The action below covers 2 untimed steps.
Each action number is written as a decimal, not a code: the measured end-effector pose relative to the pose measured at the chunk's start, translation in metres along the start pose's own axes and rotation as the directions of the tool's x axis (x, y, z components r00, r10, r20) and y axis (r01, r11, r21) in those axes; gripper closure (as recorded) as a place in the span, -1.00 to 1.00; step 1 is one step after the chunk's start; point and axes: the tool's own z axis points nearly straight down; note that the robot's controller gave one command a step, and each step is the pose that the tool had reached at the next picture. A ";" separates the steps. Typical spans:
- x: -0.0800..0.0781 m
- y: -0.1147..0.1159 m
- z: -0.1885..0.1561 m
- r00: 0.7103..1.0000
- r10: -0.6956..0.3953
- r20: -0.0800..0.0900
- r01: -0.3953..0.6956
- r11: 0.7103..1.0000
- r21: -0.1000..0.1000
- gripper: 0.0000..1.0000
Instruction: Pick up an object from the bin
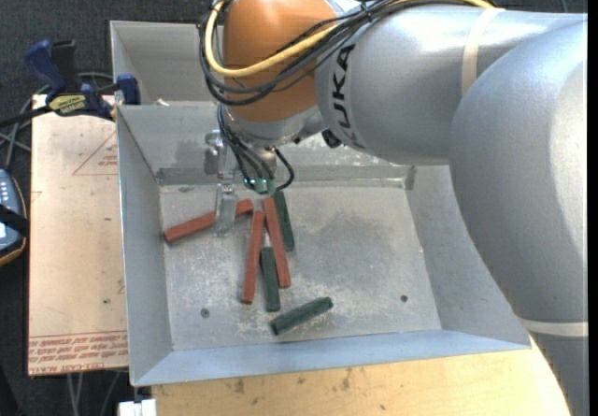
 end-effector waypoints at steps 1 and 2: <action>-0.002 -0.001 -0.005 1.000 0.003 0.008 -0.003 1.000 -0.001 -1.00; -0.008 -0.001 0.054 0.997 -0.074 0.013 0.074 0.997 -0.001 -1.00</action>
Offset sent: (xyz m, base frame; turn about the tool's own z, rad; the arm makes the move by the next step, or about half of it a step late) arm 0.0115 -0.0017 -0.1272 -0.1611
